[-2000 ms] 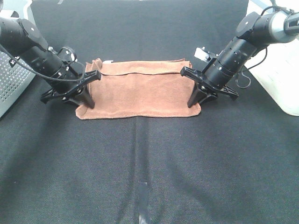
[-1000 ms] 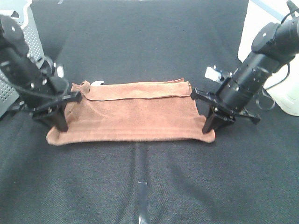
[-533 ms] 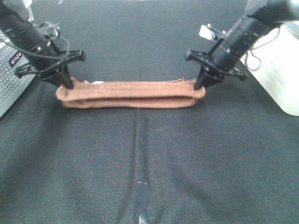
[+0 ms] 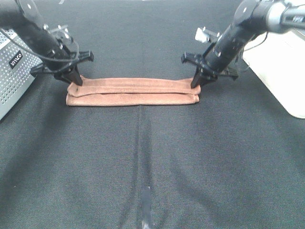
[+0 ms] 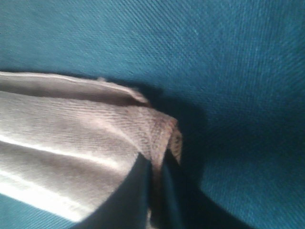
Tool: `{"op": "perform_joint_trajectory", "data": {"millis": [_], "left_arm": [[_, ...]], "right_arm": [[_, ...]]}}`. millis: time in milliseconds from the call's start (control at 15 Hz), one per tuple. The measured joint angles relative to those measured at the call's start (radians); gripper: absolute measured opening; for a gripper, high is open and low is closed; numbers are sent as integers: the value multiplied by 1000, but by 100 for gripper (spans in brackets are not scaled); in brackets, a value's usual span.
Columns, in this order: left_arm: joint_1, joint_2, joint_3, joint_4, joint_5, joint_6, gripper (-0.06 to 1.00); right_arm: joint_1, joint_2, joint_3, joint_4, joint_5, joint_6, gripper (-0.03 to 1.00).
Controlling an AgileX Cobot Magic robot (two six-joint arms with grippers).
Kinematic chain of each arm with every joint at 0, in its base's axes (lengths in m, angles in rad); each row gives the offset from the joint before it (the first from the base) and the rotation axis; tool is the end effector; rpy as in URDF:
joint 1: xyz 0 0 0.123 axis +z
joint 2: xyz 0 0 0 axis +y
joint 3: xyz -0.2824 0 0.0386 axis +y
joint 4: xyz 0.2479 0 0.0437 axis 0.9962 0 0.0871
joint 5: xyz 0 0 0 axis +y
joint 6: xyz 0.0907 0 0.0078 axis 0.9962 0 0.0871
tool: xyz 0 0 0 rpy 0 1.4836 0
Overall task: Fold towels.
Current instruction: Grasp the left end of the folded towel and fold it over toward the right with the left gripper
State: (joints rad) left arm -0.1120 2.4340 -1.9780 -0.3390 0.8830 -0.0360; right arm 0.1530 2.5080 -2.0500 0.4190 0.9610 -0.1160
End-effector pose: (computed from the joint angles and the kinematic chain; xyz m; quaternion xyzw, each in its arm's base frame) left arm 0.5056 -0.0804 0.1246 -0.0480 0.9757 -0.1569 0.1453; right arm 0.5052 0.1087 0.1062 -0.0332 0.9755 0.1856 0.1132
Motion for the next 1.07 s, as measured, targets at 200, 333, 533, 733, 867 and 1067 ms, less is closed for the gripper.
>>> {"op": "perform_joint_trajectory", "data": {"millis": [200, 333, 533, 733, 867, 1067], "left_arm": [[2, 0, -12, -7, -22, 0, 62], [2, 0, -18, 4, -23, 0, 89], [2, 4, -18, 8, -23, 0, 93], [-6, 44, -19, -31, -23, -2, 92], [-11, 47, -20, -49, -30, -3, 90], [-29, 65, -23, -55, -59, -19, 49]], "right_arm": [[-3, 1, -9, 9, 16, 0, 67], [-4, 1, -18, 11, 46, 0, 83], [-4, -2, -18, 11, 58, 0, 85], [-4, -5, -18, 8, 54, 0, 85], [-4, -6, -18, 8, 53, 0, 85], [-4, -7, -18, 8, 51, 0, 85]]}}
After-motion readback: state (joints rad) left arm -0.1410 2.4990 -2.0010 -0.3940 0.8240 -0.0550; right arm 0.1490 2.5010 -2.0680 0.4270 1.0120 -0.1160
